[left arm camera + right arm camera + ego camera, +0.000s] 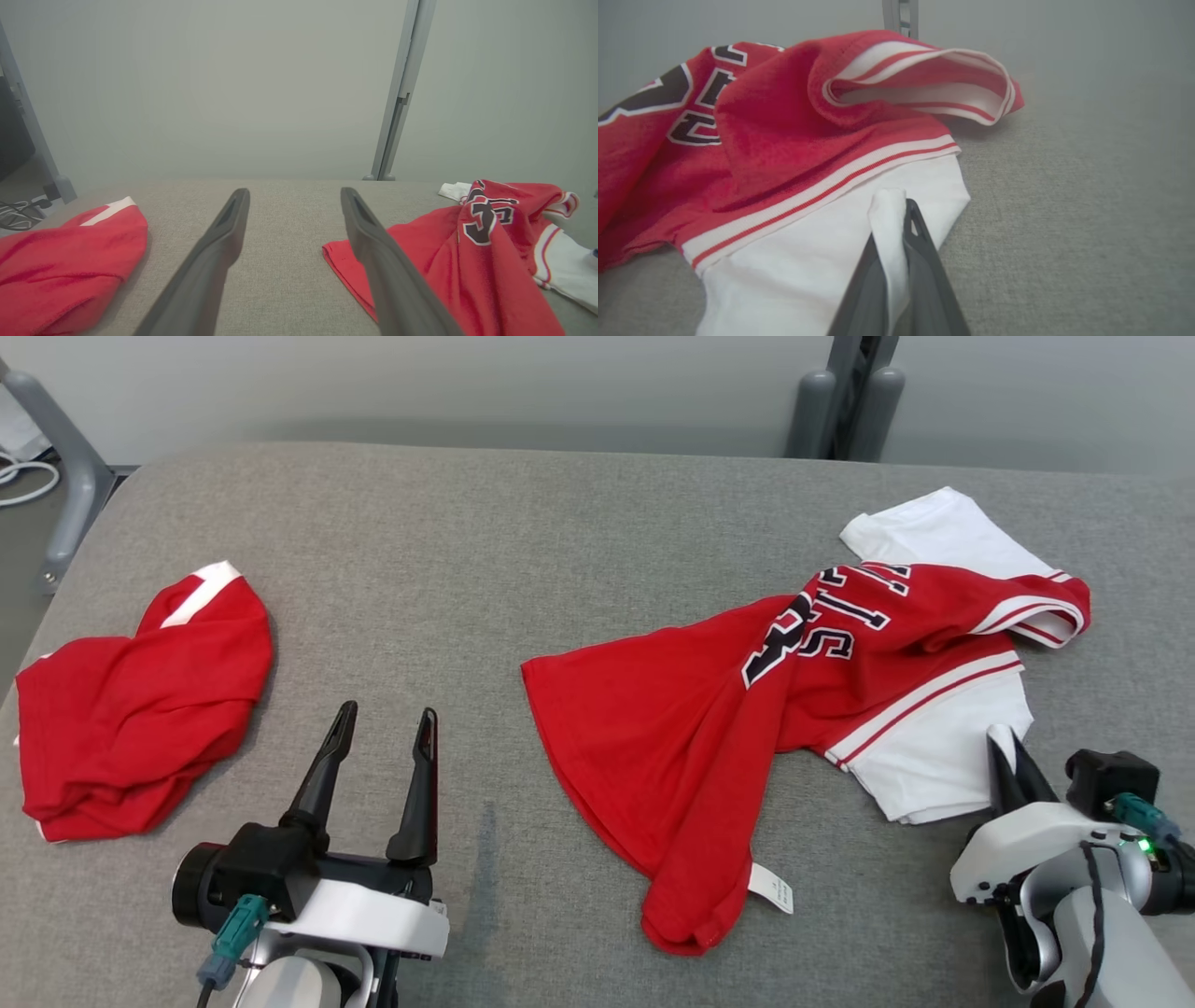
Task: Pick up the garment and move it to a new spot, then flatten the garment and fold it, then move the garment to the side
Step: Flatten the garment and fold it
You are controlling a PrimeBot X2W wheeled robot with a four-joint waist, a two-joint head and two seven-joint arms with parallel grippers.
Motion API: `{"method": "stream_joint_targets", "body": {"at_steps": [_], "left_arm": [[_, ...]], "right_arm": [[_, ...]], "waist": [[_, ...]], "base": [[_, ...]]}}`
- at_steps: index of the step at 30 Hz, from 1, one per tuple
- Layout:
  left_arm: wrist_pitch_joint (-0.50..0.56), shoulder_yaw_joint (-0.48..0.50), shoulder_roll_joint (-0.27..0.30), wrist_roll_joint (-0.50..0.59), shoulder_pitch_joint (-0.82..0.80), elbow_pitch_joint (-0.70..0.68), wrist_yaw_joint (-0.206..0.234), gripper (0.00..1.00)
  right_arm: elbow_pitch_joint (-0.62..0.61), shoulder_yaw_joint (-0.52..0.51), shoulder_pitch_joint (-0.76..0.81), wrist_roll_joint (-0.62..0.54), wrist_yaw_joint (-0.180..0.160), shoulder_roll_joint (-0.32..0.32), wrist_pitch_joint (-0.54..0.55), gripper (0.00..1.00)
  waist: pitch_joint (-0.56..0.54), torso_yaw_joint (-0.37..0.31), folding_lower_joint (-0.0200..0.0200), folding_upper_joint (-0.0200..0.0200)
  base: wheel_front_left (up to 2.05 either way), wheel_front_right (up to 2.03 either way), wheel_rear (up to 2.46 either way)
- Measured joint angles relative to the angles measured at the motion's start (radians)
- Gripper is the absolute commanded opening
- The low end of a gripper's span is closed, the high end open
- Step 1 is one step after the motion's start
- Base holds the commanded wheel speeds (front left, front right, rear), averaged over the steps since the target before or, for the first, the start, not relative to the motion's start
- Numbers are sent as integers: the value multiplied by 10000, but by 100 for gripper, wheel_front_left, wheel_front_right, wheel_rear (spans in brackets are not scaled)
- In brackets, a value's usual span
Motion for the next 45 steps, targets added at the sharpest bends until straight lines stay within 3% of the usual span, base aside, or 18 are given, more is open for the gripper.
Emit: {"method": "stream_joint_targets", "body": {"at_steps": [7,11,16,17,18,19,20,21,22,23,30,38,45], "left_arm": [[0,25,2,4,46,4,0,100],[0,36,0,31,61,-4,-4,100],[0,15,-2,38,58,2,-46,100],[0,15,0,69,58,10,-48,100],[0,15,-2,90,51,19,-50,100],[0,17,0,109,35,35,-56,100],[0,25,-2,121,26,46,-58,100],[0,31,0,130,26,61,-59,100],[0,36,0,132,26,73,-61,100],[0,46,0,144,26,84,-61,100],[0,23,-2,148,27,119,-88,100],[0,61,-2,-44,33,-94,17,100],[0,19,-2,-190,45,-73,157,100]], "right_arm": [[-1030,-504,407,1373,0,82,-249,0],[-1597,-830,763,3359,0,98,-274,0],[-1442,-1055,1244,5202,0,96,-280,0],[-1333,-1035,1301,5361,0,102,-290,8],[-1252,-1020,1360,5505,0,105,-291,29],[-1177,-1005,1408,5685,0,107,-293,39],[-1097,-1020,1429,5856,0,113,-293,39],[-1016,-1093,1430,5923,0,121,-295,46],[-965,-1179,1432,5902,0,119,-299,80],[-949,-1310,1432,5802,0,123,-303,100],[-2226,-1595,1377,4771,-2,109,-309,100],[-5288,249,1827,2828,-2,54,-320,100],[-6088,1200,2194,1739,0,-136,-320,100]], "waist": [[-185,-376,0,0],[-232,-663,0,0],[-222,-987,0,0],[-216,-1039,0,0],[-208,-1085,0,0],[-203,-1128,0,0],[-204,-1164,0,0],[-209,-1199,1,0],[-214,-1232,0,0],[-224,-1261,0,0],[-367,-1354,0,0],[-522,-1301,0,0],[-607,-1158,0,0]], "base": [[0,0,0],[0,0,0],[0,0,0],[0,0,0],[0,0,0],[0,0,0],[0,0,0],[0,0,0],[0,0,0],[0,0,0],[0,0,0],[0,0,0],[0,0,0]]}}
